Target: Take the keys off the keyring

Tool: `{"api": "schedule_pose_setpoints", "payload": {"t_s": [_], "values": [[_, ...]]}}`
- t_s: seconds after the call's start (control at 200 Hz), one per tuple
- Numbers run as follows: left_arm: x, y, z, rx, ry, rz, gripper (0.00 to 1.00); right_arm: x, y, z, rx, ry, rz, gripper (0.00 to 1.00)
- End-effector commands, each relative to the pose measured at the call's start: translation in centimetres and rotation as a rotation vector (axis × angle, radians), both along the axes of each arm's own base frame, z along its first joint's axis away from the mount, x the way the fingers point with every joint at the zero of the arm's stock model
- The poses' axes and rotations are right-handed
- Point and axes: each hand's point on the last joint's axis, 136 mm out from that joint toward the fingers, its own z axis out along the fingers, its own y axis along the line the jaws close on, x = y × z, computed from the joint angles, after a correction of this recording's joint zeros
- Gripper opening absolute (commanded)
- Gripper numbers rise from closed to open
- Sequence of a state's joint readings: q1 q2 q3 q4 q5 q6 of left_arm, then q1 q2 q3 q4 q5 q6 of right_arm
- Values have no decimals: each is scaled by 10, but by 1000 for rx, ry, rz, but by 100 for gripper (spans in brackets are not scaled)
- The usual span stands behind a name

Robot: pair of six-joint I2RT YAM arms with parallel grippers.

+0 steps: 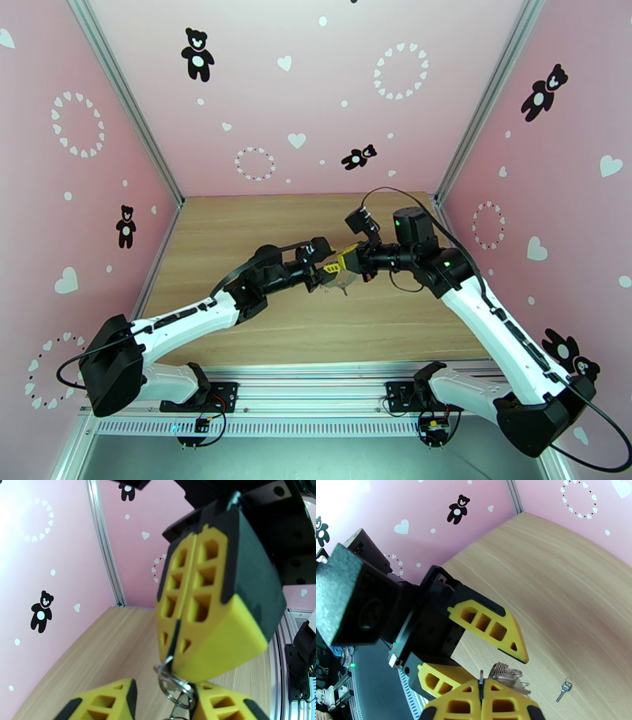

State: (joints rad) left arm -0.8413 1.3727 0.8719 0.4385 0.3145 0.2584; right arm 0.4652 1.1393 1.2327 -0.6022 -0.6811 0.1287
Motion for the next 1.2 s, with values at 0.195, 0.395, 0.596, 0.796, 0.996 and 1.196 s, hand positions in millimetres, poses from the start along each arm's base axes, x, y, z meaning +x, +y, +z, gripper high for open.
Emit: {"api": "schedule_pose_setpoints", "payload": {"t_s": [0.195, 0.395, 0.596, 0.796, 0.996, 1.196], "values": [[-5, -1, -8, 16, -18, -23, 39, -1, -5, 14, 44, -43, -9, 0], [-3, 4, -14, 48, -26, -6, 39, 0, -6, 16, 52, -43, -10, 0], [3, 2, -4, 3, -21, 17, 37, 0, -3, 15, 73, -21, -3, 0], [7, -2, 2, -36, -39, 35, 36, 0, -3, 17, 89, -19, -13, 0], [9, 4, 7, -72, -60, 67, 29, 1, -5, 19, 97, -26, -26, 0], [4, 1, 10, -76, -65, 40, 28, 3, -6, 17, 95, -23, -39, 0]]}}
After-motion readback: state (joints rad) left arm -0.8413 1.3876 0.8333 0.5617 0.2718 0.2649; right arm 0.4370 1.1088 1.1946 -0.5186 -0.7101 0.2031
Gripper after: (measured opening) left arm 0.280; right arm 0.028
